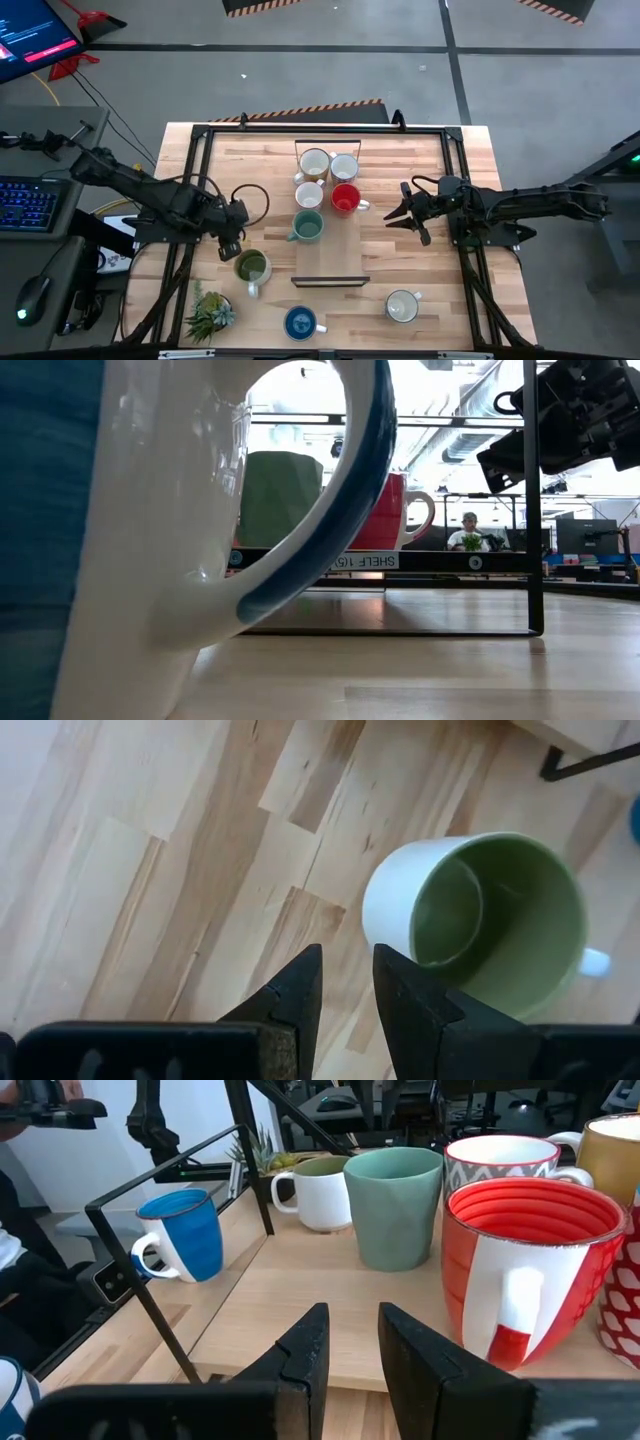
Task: Place coffee mugs
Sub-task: Put the white mug on the shelf
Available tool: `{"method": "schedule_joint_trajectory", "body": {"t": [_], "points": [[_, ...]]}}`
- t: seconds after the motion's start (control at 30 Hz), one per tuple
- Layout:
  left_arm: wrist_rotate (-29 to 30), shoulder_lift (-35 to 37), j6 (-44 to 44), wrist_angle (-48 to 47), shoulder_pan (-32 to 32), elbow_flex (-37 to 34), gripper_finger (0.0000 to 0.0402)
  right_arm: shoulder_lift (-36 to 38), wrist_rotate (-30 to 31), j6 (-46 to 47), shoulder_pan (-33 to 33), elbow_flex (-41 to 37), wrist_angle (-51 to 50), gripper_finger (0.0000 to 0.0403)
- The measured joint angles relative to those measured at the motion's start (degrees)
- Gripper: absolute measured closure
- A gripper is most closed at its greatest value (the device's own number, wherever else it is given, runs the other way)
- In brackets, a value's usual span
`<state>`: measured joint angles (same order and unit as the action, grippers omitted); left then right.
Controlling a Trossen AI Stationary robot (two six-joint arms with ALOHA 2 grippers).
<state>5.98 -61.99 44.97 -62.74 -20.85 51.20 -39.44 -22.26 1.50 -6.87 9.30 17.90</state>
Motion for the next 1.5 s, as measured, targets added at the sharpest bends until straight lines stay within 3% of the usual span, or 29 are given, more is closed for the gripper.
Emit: {"method": "schedule_joint_trajectory", "body": {"t": [0.37, 0.6, 1.07, 1.5], "points": [[-0.5, -8.2, 1.4, 4.0, -3.0, 0.0, 0.0317, 0.0, 0.0, 0.0, 0.0, 0.0, -1.4, 0.0329], [-3.8, -9.9, 1.5, 8.5, -3.4, 0.0, 0.0317, 0.0, 0.0, 0.0, 0.0, 0.0, -2.1, 0.0329], [-3.6, -13.8, 2.4, 9.9, -3.3, 0.0, 0.0317, 0.0, 0.0, 0.0, 0.0, 0.0, -2.7, 0.0329], [-4.0, -22.0, -2.6, 10.5, -3.3, 0.0, 0.0317, 0.0, 0.0, 0.0, 0.0, 0.0, -2.7, 0.0329]]}}
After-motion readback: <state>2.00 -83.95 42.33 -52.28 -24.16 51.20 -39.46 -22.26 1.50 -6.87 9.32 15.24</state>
